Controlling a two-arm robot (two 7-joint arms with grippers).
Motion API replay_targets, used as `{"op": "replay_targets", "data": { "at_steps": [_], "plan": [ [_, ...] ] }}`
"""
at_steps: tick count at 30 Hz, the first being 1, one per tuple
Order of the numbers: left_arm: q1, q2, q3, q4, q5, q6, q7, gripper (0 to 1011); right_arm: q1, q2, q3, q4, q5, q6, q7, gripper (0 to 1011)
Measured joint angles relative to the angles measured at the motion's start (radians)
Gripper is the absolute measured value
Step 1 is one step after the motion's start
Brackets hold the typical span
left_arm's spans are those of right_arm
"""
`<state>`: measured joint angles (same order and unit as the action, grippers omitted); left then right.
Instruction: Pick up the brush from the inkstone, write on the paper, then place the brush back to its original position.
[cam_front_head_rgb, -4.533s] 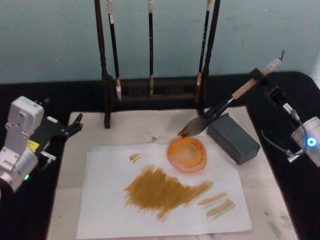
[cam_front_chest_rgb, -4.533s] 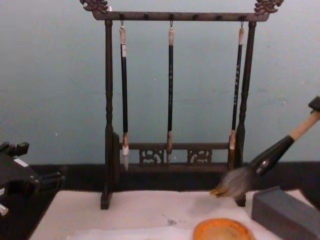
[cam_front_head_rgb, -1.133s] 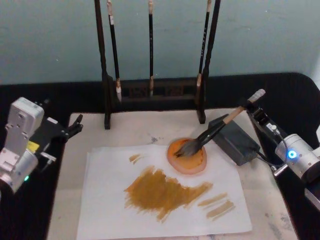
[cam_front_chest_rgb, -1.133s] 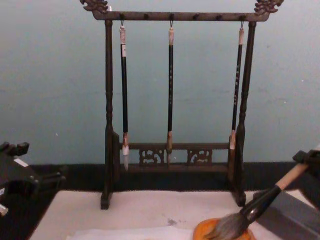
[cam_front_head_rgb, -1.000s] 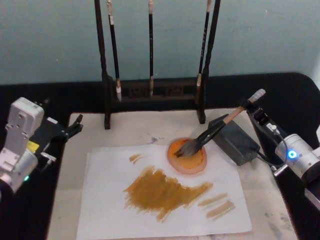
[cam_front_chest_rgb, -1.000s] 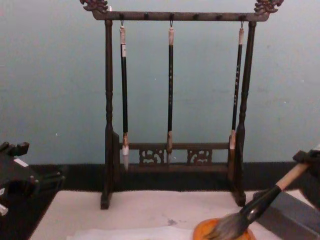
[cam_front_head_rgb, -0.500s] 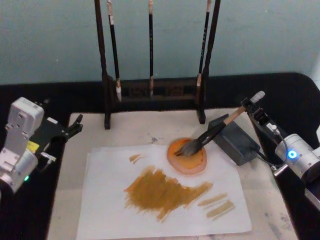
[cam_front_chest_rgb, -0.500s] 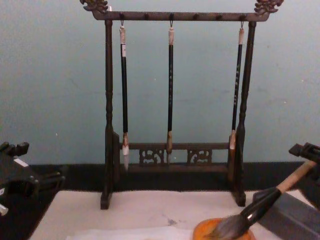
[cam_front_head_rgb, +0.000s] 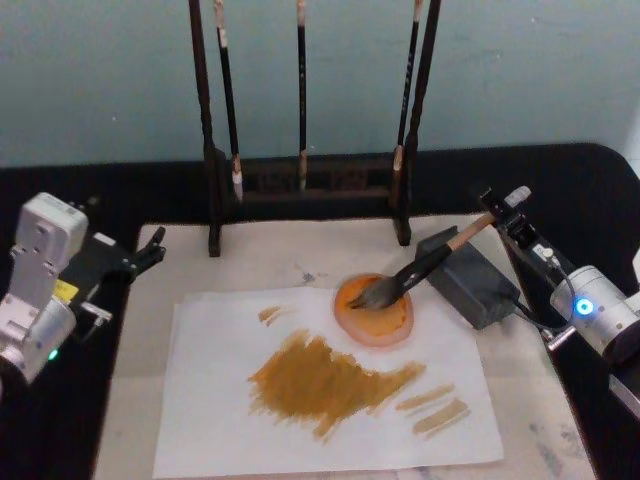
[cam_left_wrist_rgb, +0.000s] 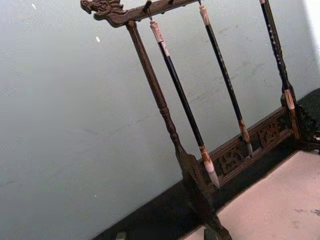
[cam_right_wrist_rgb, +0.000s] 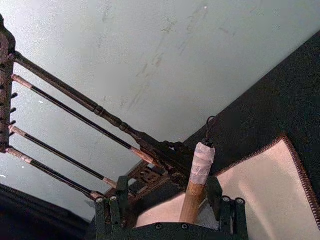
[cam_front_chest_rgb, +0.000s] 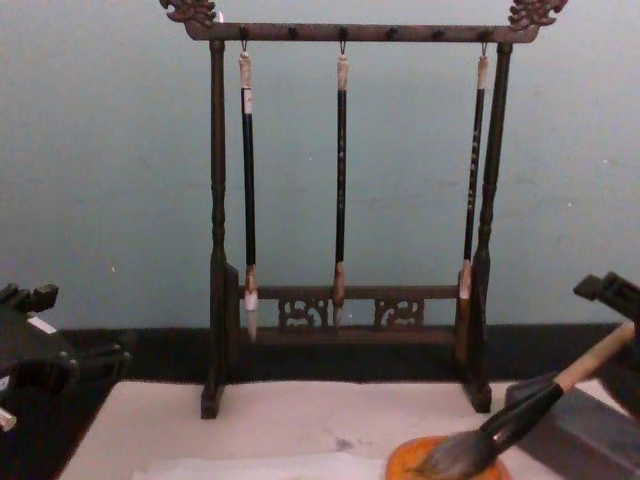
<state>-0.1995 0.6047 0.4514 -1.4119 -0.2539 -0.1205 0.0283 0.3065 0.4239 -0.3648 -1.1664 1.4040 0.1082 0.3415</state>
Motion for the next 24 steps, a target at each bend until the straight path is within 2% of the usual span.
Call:
{"op": "replay_targets", "data": {
  "at_steps": [2, 14, 24],
  "plan": [
    [0.000, 0.000, 0.000, 0.000, 0.000, 0.000, 0.000, 1010, 0.000, 0.000, 0.000, 0.000, 0.000, 0.000, 0.000, 1000],
    [0.000, 0.000, 0.000, 0.000, 0.000, 0.000, 0.000, 1010, -0.003, 0.003, 0.001, -0.004, 0.003, 0.002, -0.001, 1000],
    [0.000, 0.000, 0.000, 0.000, 0.000, 0.000, 0.000, 1010, -0.029, 0.023, 0.006, -0.048, 0.031, 0.012, -0.045, 1000]
  ]
}}
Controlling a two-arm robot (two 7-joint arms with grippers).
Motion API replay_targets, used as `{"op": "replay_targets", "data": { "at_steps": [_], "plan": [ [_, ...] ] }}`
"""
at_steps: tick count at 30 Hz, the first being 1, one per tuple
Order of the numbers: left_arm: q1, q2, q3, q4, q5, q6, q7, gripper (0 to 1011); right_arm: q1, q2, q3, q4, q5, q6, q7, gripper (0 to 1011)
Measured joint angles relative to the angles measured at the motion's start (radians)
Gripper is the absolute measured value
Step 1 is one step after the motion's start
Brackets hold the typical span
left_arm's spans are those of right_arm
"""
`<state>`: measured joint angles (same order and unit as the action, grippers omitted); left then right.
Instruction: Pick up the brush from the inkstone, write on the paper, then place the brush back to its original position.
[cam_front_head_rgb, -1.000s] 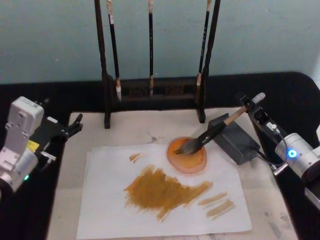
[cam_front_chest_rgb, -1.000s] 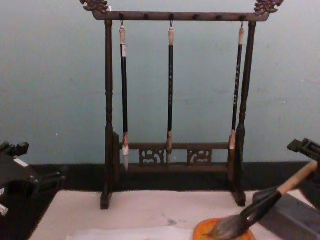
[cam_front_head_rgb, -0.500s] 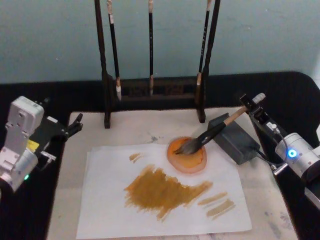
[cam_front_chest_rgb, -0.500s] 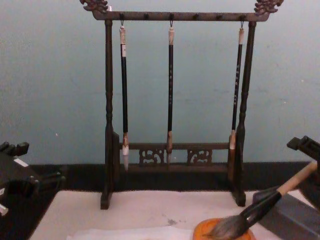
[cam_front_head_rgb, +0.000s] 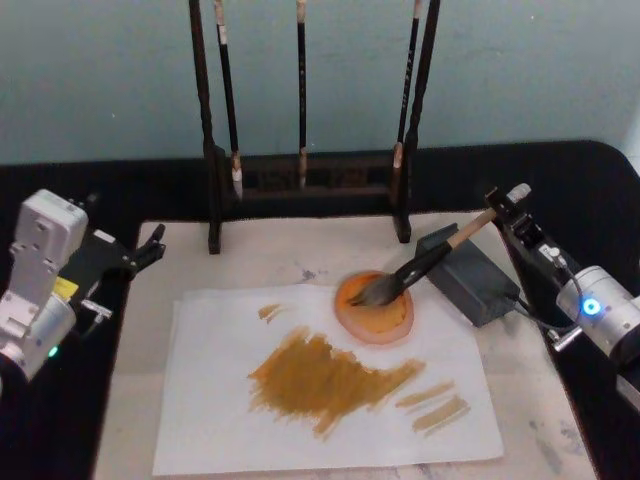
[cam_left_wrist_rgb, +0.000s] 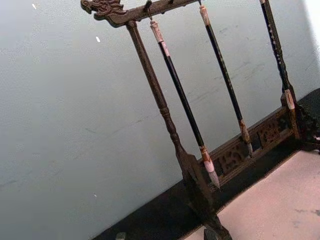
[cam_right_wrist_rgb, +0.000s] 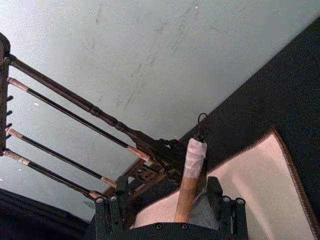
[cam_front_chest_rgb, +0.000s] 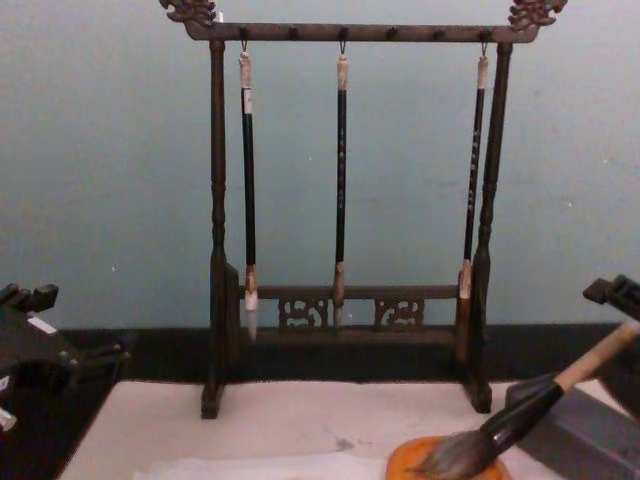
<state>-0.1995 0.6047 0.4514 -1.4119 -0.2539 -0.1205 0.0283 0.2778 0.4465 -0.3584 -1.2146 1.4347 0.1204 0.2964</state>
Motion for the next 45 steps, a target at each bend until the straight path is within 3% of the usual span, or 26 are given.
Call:
{"op": "replay_targets", "data": {
  "at_steps": [9, 20, 27, 31, 35, 36, 38, 39, 41, 42, 44, 45],
  "plan": [
    [0.000, 0.000, 0.000, 0.000, 0.000, 0.000, 0.000, 1010, -0.053, 0.044, 0.004, -0.086, 0.031, 0.005, -0.054, 1000],
    [0.000, 0.000, 0.000, 0.000, 0.000, 0.000, 0.000, 1010, -0.161, 0.140, 0.020, -0.256, 0.090, 0.010, -0.162, 1000],
    [0.000, 0.000, 0.000, 0.000, 0.000, 0.000, 0.000, 1009, -0.198, 0.184, 0.018, -0.343, 0.103, 0.000, -0.180, 1000],
    [0.000, 0.000, 0.000, 0.000, 0.000, 0.000, 0.000, 1010, -0.191, 0.203, -0.006, -0.376, 0.065, -0.017, -0.180, 1000],
    [0.000, 0.000, 0.000, 0.000, 0.000, 0.000, 0.000, 1010, -0.162, 0.218, -0.046, -0.388, -0.019, -0.037, -0.177, 1000],
    [0.000, 0.000, 0.000, 0.000, 0.000, 0.000, 0.000, 1010, -0.148, 0.221, -0.063, -0.388, -0.066, -0.044, -0.176, 1000],
    [0.000, 0.000, 0.000, 0.000, 0.000, 0.000, 0.000, 1010, -0.135, 0.224, -0.079, -0.388, -0.111, -0.050, -0.174, 1000],
    [0.000, 0.000, 0.000, 0.000, 0.000, 0.000, 0.000, 1010, -0.120, 0.226, -0.097, -0.387, -0.167, -0.057, -0.173, 1000],
    [0.000, 0.000, 0.000, 0.000, 0.000, 0.000, 0.000, 1010, -0.107, 0.228, -0.113, -0.384, -0.214, -0.066, -0.173, 1000],
    [0.000, 0.000, 0.000, 0.000, 0.000, 0.000, 0.000, 1010, -0.094, 0.230, -0.130, -0.381, -0.269, -0.075, -0.174, 1000],
    [0.000, 0.000, 0.000, 0.000, 0.000, 0.000, 0.000, 1010, -0.081, 0.233, -0.147, -0.377, -0.321, -0.083, -0.177, 1000],
    [0.000, 0.000, 0.000, 0.000, 0.000, 0.000, 0.000, 1009, -0.069, 0.235, -0.164, -0.372, -0.372, -0.089, -0.180, 1000]
  ]
}}
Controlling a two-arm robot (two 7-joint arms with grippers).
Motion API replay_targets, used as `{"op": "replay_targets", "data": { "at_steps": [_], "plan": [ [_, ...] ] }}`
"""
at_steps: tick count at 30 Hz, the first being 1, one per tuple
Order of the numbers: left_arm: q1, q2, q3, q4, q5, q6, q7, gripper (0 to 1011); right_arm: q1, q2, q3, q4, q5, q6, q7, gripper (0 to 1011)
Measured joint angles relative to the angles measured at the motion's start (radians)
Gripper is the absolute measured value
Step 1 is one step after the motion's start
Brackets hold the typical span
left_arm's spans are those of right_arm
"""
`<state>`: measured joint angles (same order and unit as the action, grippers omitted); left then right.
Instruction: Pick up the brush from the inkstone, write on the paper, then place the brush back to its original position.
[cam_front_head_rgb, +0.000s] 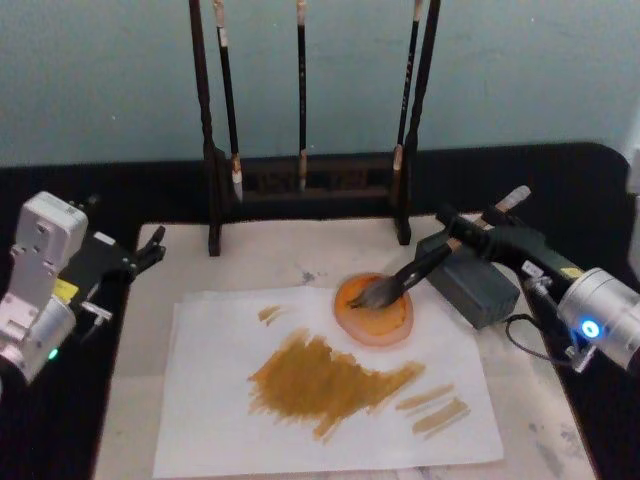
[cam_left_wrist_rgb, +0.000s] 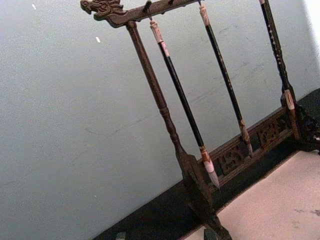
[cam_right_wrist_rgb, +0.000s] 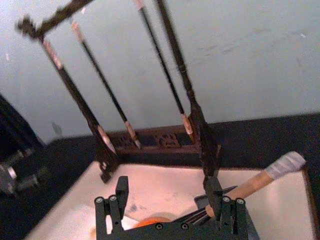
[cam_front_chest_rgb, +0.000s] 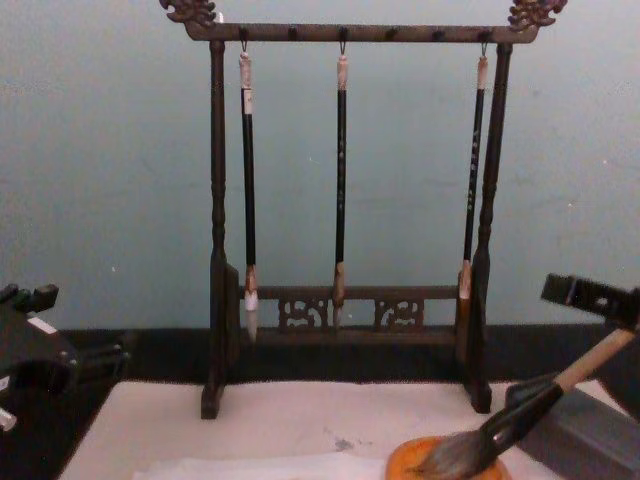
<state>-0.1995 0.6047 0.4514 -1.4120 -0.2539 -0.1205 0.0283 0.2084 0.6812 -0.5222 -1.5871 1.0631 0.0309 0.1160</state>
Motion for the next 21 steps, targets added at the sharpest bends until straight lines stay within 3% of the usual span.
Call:
{"op": "replay_targets", "data": {
  "at_steps": [1, 4, 5, 7, 10, 11, 13, 21],
  "plan": [
    [0.000, 0.000, 0.000, 0.000, 0.000, 0.000, 0.000, 1010, 0.000, 0.000, 0.000, 0.000, 0.000, 0.000, 0.000, 1000],
    [0.000, 0.000, 0.000, 0.000, 0.000, 0.000, 0.000, 1010, 0.027, 0.005, -0.041, 0.014, -0.119, -0.012, -0.011, 1000],
    [0.000, 0.000, 0.000, 0.000, 0.000, 0.000, 0.000, 1010, 0.027, 0.005, -0.041, 0.014, -0.119, -0.012, -0.011, 1000],
    [0.000, 0.000, 0.000, 0.000, 0.000, 0.000, 0.000, 1010, 0.044, 0.007, -0.068, 0.026, -0.205, -0.021, -0.019, 1000],
    [0.000, 0.000, 0.000, 0.000, 0.000, 0.000, 0.000, 1010, 0.060, 0.007, -0.093, 0.040, -0.290, -0.033, -0.032, 1000],
    [0.000, 0.000, 0.000, 0.000, 0.000, 0.000, 0.000, 1010, 0.060, 0.007, -0.093, 0.040, -0.290, -0.033, -0.032, 1000],
    [0.000, 0.000, 0.000, 0.000, 0.000, 0.000, 0.000, 1009, 0.071, 0.002, -0.112, 0.056, -0.361, -0.044, -0.050, 1000],
    [0.000, 0.000, 0.000, 0.000, 0.000, 0.000, 0.000, 1010, 0.084, -0.025, -0.129, 0.098, -0.471, -0.068, -0.088, 1000]
  ]
}}
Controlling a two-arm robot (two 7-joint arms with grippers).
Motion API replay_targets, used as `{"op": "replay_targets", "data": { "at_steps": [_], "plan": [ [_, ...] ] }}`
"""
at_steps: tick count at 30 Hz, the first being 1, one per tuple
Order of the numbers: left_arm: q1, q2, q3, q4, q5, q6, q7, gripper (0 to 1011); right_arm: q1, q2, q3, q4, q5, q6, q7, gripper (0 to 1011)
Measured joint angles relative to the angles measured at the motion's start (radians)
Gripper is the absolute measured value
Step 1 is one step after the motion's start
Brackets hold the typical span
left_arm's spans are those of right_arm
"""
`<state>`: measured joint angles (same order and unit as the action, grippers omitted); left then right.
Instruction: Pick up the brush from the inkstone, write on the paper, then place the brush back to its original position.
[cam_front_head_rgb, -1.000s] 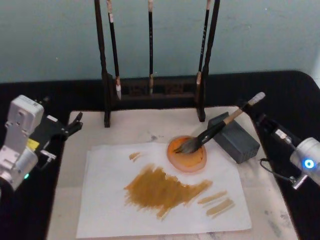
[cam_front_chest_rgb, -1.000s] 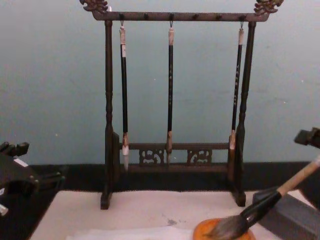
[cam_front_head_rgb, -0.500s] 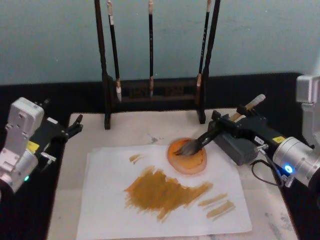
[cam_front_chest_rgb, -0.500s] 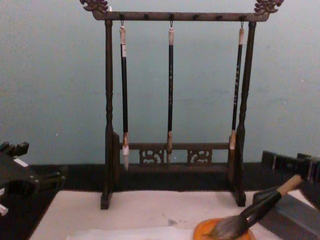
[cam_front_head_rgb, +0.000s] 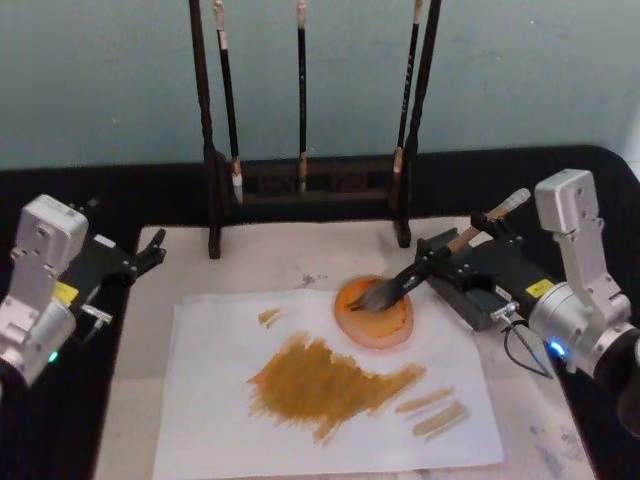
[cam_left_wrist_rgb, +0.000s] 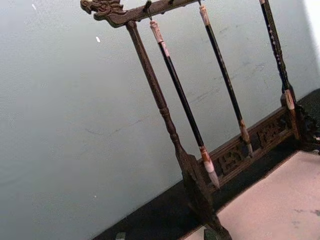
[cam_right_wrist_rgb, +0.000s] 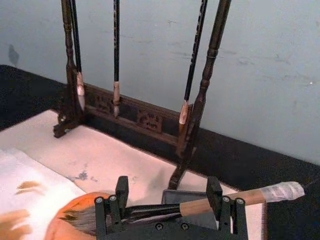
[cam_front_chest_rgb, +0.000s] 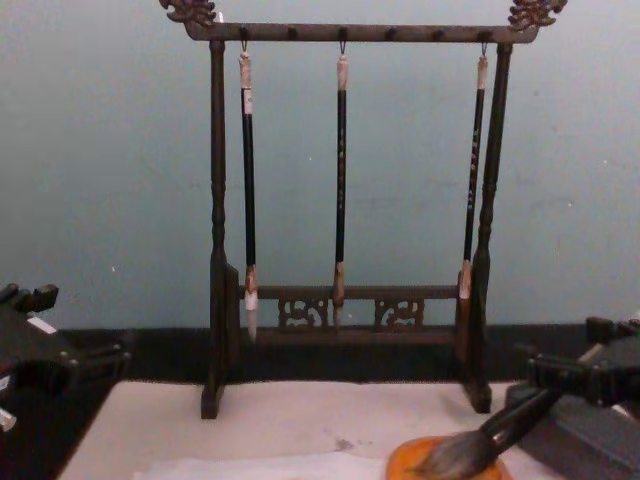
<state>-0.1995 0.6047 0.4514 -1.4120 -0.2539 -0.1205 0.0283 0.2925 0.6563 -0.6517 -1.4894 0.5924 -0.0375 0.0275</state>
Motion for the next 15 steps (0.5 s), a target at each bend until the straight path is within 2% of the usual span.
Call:
{"op": "replay_targets", "data": {
  "at_steps": [8, 15],
  "plan": [
    [0.000, 0.000, 0.000, 0.000, 0.000, 0.000, 0.000, 1010, 0.006, -0.028, -0.007, 0.031, -0.098, -0.030, -0.042, 1000],
    [0.000, 0.000, 0.000, 0.000, 0.000, 0.000, 0.000, 1010, 0.006, -0.049, -0.004, 0.050, -0.142, -0.041, -0.063, 1000]
  ]
}}
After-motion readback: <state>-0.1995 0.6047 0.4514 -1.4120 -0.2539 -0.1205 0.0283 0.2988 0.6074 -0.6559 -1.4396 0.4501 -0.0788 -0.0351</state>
